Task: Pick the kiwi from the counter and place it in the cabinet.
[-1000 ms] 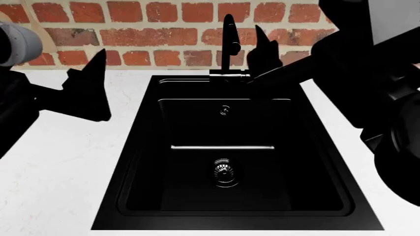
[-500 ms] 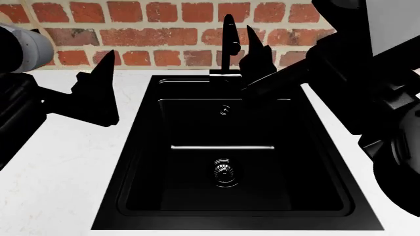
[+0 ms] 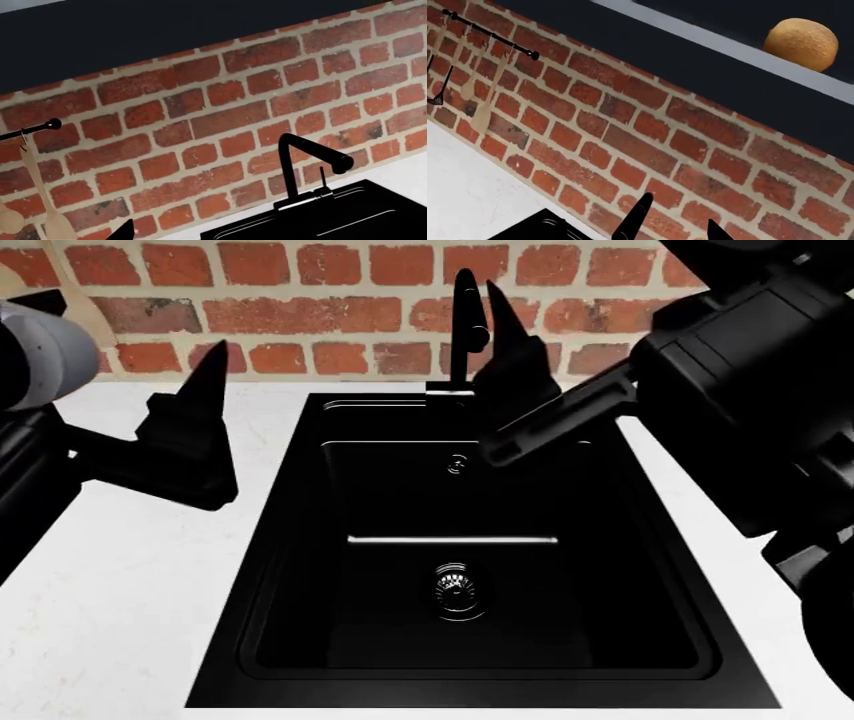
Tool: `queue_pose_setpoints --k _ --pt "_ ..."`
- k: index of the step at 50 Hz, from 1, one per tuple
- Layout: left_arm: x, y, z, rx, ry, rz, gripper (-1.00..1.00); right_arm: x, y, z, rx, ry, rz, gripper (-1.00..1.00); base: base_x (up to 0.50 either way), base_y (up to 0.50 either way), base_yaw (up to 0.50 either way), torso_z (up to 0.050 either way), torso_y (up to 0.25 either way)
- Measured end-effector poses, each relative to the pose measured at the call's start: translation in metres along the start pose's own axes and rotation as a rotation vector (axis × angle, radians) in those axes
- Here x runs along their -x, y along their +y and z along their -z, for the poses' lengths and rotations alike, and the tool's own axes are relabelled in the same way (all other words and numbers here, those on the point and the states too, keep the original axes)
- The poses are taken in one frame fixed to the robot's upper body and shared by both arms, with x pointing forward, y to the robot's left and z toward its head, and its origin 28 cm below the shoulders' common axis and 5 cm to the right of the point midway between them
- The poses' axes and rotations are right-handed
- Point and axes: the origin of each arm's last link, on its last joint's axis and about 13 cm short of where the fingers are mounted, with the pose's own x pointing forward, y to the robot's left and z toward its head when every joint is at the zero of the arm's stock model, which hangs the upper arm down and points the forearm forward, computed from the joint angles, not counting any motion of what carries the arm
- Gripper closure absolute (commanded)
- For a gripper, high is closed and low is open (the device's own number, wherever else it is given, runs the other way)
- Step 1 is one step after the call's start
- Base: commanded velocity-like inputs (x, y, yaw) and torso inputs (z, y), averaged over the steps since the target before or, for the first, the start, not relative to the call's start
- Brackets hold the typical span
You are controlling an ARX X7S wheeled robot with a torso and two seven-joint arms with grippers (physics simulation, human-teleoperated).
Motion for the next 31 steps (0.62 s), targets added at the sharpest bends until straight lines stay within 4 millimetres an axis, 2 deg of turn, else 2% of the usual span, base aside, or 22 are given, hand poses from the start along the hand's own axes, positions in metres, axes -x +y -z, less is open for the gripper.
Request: queue_pose_setpoints --k 31 --pt "0.015 -0.004 -0.002 -0.004 -0.024 0.005 -1.00 0.015 0.004 -0.002 0.002 -0.050 -0.001 -1.00 0.00 0.00 0.00 0.000 0.000"
